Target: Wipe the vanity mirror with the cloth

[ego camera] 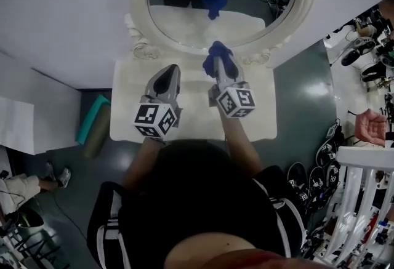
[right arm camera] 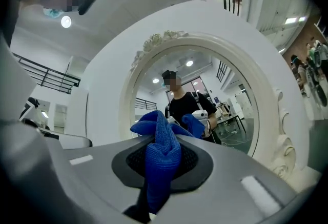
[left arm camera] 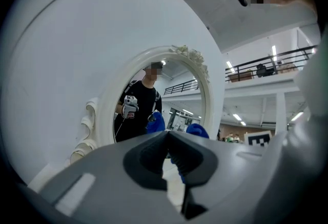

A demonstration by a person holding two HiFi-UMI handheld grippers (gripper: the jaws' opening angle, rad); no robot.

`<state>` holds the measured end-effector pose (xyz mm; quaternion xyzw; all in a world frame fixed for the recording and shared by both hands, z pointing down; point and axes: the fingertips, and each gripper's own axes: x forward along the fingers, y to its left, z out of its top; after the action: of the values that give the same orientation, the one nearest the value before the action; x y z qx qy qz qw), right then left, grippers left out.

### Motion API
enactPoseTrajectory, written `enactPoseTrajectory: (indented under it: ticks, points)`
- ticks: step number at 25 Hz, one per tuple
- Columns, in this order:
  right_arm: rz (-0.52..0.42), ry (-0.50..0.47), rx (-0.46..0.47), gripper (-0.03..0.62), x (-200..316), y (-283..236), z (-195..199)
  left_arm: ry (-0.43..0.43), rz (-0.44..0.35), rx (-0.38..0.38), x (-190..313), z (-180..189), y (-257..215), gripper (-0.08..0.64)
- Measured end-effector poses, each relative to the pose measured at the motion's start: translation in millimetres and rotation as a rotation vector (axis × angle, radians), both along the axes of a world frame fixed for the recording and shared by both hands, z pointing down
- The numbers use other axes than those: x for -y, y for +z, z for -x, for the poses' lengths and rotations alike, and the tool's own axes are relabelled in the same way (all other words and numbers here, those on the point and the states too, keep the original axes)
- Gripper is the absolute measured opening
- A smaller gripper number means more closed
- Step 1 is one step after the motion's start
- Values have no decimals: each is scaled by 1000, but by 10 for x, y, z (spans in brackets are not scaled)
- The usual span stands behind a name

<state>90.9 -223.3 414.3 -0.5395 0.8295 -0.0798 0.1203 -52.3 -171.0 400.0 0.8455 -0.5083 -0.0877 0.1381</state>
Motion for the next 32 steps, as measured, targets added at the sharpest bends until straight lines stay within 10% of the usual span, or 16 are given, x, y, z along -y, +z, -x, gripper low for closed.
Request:
enactPoseTrajectory:
  ticks: [32]
  points:
    - [-4,86,-42,46,-567,78,-97,30,22,22,-229,-83,181,8]
